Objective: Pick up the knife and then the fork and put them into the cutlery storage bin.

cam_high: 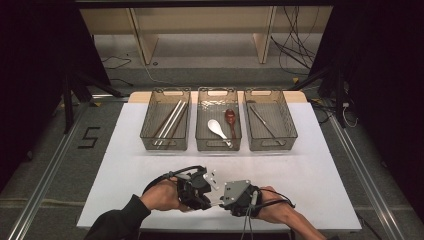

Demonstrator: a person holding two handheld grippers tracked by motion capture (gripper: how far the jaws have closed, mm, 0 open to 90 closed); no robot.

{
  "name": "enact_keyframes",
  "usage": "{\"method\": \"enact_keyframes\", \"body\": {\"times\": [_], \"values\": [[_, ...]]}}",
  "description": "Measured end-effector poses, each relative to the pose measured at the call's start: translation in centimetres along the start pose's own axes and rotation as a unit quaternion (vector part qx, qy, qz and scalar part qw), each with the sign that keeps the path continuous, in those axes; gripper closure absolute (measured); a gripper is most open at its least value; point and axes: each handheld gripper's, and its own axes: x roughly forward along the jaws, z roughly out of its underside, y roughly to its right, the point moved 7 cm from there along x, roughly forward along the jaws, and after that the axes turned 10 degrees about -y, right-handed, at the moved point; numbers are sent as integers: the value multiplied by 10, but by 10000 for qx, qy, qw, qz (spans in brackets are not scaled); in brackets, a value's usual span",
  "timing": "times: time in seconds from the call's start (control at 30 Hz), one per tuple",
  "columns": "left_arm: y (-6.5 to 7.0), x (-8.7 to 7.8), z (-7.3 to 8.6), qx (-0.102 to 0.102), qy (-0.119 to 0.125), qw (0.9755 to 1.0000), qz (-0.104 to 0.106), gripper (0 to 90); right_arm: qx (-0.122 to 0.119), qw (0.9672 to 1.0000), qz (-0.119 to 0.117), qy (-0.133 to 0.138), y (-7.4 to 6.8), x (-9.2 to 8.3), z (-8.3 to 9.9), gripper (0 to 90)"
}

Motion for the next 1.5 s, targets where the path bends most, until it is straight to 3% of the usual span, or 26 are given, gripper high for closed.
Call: {"method": "enact_keyframes", "body": {"times": [0.13, 0.17, 0.33, 0.47, 0.53, 0.57, 0.77, 0.83, 0.9, 1.1, 1.2, 1.4, 1.47, 1.5], "values": [[1, 0, -1, -1, 43, 10000, 73, 817, -284, 9996, -28, -41, -6, 2, 1, 869], [0, 0, 0, -9, 42, 10000, 60, 854, -323, 9995, -21, -47, -6, 2, 1, 877], [1, 2, 0, -8, 41, 9998, 177, 834, -421, 9991, -64, -48, -9, 1, 1, 885], [0, -4, 1, -73, 209, 9995, 227, 755, -419, 9990, -5, -120, -7, 1, 4, 887], [-4, -8, 2, -199, 293, 9992, 164, 634, -356, 9993, 68, -107, -4, -1, 5, 887], [-6, -10, 4, -217, 296, 9992, 145, 619, -303, 9994, 121, -103, -2, -2, 6, 887], [-21, -23, 14, -551, 636, 9961, -278, 379, -8, 9995, 311, -109, 10, -7, 13, 886], [-27, -27, 17, -687, 852, 9930, -446, 334, 55, 9991, 398, -127, 16, -9, 15, 886], [-33, -32, 20, -881, 1129, 9882, -537, 308, 173, 9986, 469, -154, 21, -10, 18, 886], [-48, -42, 30, -1278, 1820, 9710, -882, 267, 587, 9959, 658, -193, 38, -17, 29, 886], [-53, -45, 35, -1489, 2015, 9637, -918, 256, 854, 9929, 797, -230, 48, -21, 37, 886], [-60, -44, 48, -1800, 2101, 9558, -995, 225, 1288, 9857, 1066, -226, 66, -30, 49, 886], [-61, -44, 51, -1881, 2214, 9508, -1076, 219, 1379, 9838, 1128, -192, 71, -34, 52, 885], [-62, -44, 53, -1925, 2230, 9497, -1065, 217, 1454, 9825, 1148, -192, 73, -35, 53, 885]]}}
